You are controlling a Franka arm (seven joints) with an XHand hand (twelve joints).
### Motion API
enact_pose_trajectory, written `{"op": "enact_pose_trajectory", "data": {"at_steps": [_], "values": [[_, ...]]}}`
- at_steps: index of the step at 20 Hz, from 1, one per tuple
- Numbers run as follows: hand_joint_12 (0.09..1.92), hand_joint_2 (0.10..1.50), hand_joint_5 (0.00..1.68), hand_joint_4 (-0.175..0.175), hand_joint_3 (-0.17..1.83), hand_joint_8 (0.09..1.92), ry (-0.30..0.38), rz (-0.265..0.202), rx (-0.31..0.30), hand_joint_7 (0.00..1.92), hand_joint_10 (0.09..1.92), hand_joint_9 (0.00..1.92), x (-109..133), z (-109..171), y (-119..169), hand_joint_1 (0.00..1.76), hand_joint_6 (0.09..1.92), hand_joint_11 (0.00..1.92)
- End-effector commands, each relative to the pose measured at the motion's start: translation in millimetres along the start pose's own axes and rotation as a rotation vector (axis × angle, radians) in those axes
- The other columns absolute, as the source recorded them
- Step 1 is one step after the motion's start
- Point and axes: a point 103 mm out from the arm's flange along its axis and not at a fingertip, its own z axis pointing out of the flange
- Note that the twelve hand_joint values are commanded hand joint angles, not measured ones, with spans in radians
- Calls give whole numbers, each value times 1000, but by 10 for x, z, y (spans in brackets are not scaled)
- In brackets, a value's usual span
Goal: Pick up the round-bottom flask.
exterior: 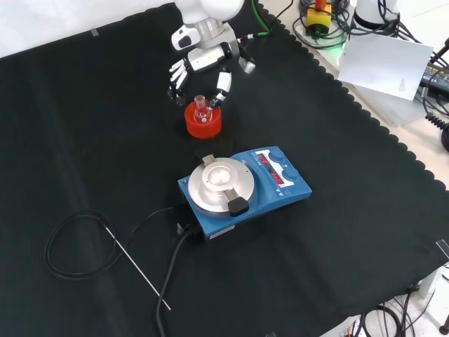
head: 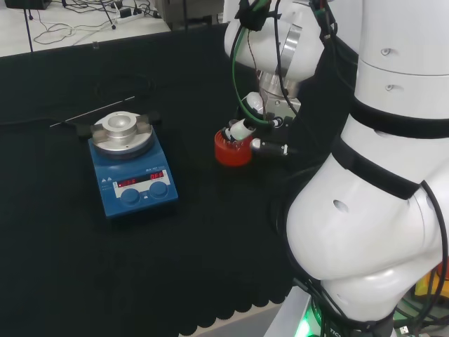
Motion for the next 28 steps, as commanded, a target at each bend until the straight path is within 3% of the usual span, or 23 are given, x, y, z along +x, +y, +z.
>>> {"op": "enact_pose_trajectory", "data": {"at_steps": [1, 15, 19, 21, 22, 24, 28], "values": [[1396, 610, 688, -43, 576, 740, -4, 6, 0, 309, 691, 514, -45, -9, 43, 886, 682, 178], [1390, 629, 857, -65, 586, 746, -7, 1, -15, 333, 690, 538, -35, -55, 70, 892, 802, 208], [1385, 647, 944, -71, 593, 745, -38, -7, -30, 353, 680, 563, -10, -33, 60, 908, 804, 221], [1374, 741, 1079, 89, 528, 741, -48, -9, -53, 386, 666, 604, -1, -48, 53, 1018, 819, 257], [1368, 762, 1116, 132, 514, 739, -51, -13, -55, 399, 661, 618, 4, -68, 55, 1049, 817, 271], [1341, 728, 1155, 166, 601, 723, -48, -13, -53, 448, 635, 664, 14, -106, 53, 1082, 842, 324], [1332, 668, 1166, 170, 729, 704, -24, 0, -51, 482, 604, 709, 30, -240, 37, 1098, 895, 359]]}}
